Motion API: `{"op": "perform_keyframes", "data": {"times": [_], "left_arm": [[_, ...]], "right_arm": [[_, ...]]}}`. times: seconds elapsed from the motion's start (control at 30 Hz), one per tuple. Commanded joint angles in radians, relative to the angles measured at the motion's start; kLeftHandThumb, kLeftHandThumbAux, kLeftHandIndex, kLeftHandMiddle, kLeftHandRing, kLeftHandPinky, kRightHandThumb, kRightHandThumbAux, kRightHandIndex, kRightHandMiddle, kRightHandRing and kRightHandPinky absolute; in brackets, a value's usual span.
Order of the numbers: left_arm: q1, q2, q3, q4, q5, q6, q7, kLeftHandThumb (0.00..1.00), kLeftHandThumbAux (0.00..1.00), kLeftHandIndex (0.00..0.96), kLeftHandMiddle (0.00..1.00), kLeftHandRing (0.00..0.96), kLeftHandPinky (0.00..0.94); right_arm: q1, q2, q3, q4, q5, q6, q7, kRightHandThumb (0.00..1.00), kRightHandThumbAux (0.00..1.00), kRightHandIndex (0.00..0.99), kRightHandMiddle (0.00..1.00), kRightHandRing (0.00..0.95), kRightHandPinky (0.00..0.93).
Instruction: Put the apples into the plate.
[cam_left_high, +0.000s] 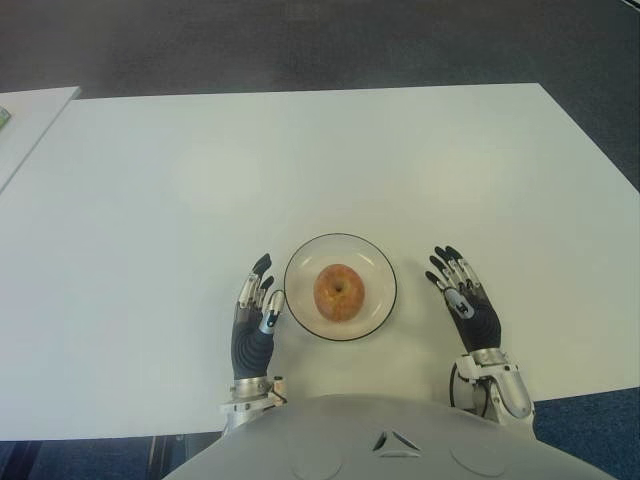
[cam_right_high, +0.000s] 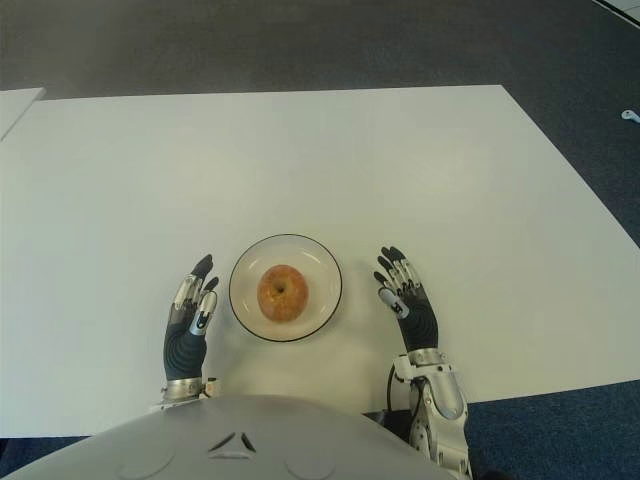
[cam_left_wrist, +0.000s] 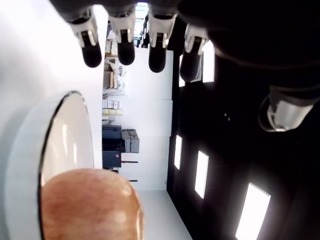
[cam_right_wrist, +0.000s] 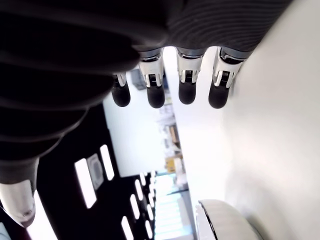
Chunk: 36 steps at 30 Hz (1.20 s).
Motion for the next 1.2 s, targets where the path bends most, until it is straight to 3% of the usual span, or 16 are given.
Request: {"op": "perform_keyframes", "data": {"times": [0.03, 0.23, 0.37, 0.57, 0.67, 0.87, 1.2], "left_arm": [[0.027, -0.044, -0.049, -0.009, 0.003, 0.041, -0.004, 0.058, 0.298, 0.07, 0.052, 0.026, 0.033], [0.042, -0.055, -0.044, -0.028, 0.066, 0.09, 0.032, 0.057, 0.28, 0.01, 0.007, 0.002, 0.005], [0.045, -0.056, -0.045, -0.034, 0.099, 0.131, 0.049, 0.059, 0.284, 0.002, 0.001, 0.0, 0.002], [0.048, -0.049, -0.052, -0.049, 0.113, 0.179, 0.053, 0.052, 0.282, 0.0, 0.0, 0.0, 0.021], [0.052, -0.049, -0.057, -0.056, 0.114, 0.192, 0.05, 0.049, 0.277, 0.0, 0.0, 0.0, 0.028], [0.065, -0.051, -0.067, -0.075, 0.11, 0.206, 0.049, 0.055, 0.272, 0.0, 0.0, 0.0, 0.031], [0.069, -0.036, -0.088, -0.086, 0.065, 0.172, 0.018, 0.05, 0.306, 0.0, 0.0, 0.0, 0.047]], "right_arm": [[0.032, -0.011, 0.019, -0.094, 0.032, 0.099, -0.012, 0.163, 0.576, 0.028, 0.025, 0.0, 0.0], [0.049, -0.026, 0.026, -0.141, 0.058, 0.165, 0.005, 0.188, 0.57, 0.019, 0.015, 0.0, 0.0], [0.067, -0.063, 0.04, -0.167, 0.046, 0.187, 0.04, 0.193, 0.557, 0.004, 0.003, 0.0, 0.0], [0.072, -0.109, 0.052, -0.166, -0.028, 0.103, 0.104, 0.193, 0.507, 0.0, 0.0, 0.0, 0.0], [0.074, -0.122, 0.05, -0.179, -0.053, 0.097, 0.112, 0.177, 0.497, 0.0, 0.0, 0.0, 0.0], [0.068, -0.131, 0.049, -0.2, -0.075, 0.108, 0.121, 0.167, 0.475, 0.0, 0.0, 0.0, 0.0], [-0.026, -0.113, 0.057, -0.079, -0.081, 0.071, 0.127, 0.163, 0.453, 0.0, 0.0, 0.0, 0.0]]}}
